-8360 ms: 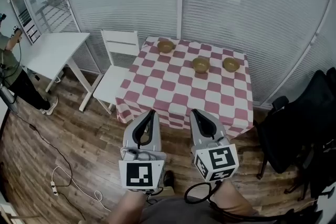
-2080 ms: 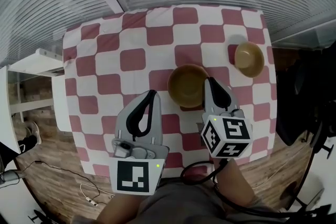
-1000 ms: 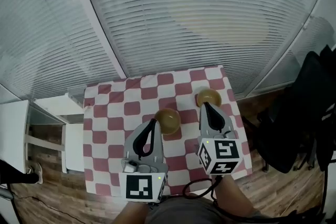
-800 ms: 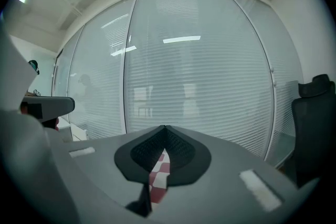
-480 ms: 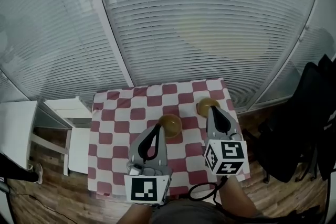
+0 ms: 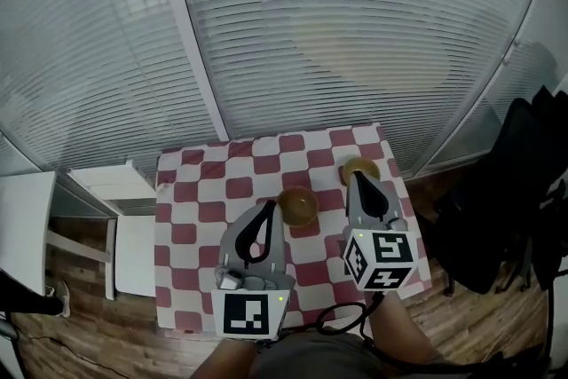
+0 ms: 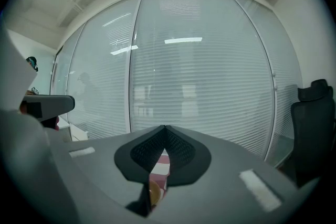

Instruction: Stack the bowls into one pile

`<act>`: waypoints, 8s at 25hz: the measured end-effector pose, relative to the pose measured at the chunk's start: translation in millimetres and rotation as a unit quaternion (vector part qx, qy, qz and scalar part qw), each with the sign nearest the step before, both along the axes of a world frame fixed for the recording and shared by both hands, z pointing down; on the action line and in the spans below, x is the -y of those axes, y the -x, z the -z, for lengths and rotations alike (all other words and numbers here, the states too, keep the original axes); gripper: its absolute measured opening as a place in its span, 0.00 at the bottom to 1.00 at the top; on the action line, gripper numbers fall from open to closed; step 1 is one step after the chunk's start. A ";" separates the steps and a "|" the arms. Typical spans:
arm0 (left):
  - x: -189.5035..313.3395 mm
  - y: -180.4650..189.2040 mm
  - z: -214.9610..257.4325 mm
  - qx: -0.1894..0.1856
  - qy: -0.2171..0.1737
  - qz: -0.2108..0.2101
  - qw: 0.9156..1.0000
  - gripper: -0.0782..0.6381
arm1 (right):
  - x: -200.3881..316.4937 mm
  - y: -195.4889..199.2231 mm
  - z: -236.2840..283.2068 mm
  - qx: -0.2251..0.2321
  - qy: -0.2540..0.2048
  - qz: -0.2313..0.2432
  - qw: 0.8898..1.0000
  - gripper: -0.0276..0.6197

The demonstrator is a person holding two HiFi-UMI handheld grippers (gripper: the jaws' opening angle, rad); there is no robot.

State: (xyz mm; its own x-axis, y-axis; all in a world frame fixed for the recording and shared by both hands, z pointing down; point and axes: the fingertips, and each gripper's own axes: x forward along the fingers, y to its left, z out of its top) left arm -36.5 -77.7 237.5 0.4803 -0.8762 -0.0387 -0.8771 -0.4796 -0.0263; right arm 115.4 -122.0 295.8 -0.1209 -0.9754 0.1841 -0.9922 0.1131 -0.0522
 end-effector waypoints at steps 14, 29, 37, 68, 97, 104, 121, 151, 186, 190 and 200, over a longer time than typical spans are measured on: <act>10.5 5.3 -27.3 0.001 0.033 -0.023 0.999 0.11 | -3.6 4.3 -22.8 -0.002 0.025 -0.022 0.999 0.08; 68.7 -81.7 -78.2 0.030 0.098 -0.006 0.995 0.11 | 62.2 -123.7 -92.6 0.014 0.091 -0.057 0.994 0.08; 106.7 -102.9 -123.9 0.039 0.134 0.015 0.990 0.11 | 97.3 -154.5 -179.4 0.030 0.169 -0.054 0.984 0.20; 95.8 -76.8 -94.1 0.019 0.116 0.071 0.990 0.11 | 103.8 -121.7 -158.7 0.107 0.161 0.001 0.981 0.11; 25.6 70.1 -53.1 -0.016 0.074 0.151 0.986 0.11 | 63.5 32.7 -119.6 0.059 0.157 0.089 0.982 0.11; 34.8 71.8 -104.0 -0.016 0.130 0.155 0.979 0.11 | 62.4 34.8 -180.7 0.044 0.210 0.087 0.973 0.11; 33.9 79.4 -151.0 -0.021 0.184 0.160 0.969 0.11 | 57.1 46.2 -224.4 -0.012 0.228 0.096 0.969 0.18; 19.8 74.8 49.1 0.044 -0.055 0.155 0.985 0.11 | 9.6 89.0 72.7 0.003 -0.103 0.188 0.977 0.08; 16.0 54.4 49.1 0.041 -0.054 0.128 0.989 0.11 | -1.9 88.7 69.6 0.002 -0.108 0.204 0.973 0.08; 19.0 52.5 47.8 0.043 -0.053 0.126 0.990 0.11 | 0.8 86.9 67.9 0.003 -0.107 0.202 0.974 0.08; 22.5 47.9 45.6 0.042 -0.050 0.121 0.990 0.11 | 3.8 82.3 66.4 0.005 -0.106 0.196 0.975 0.08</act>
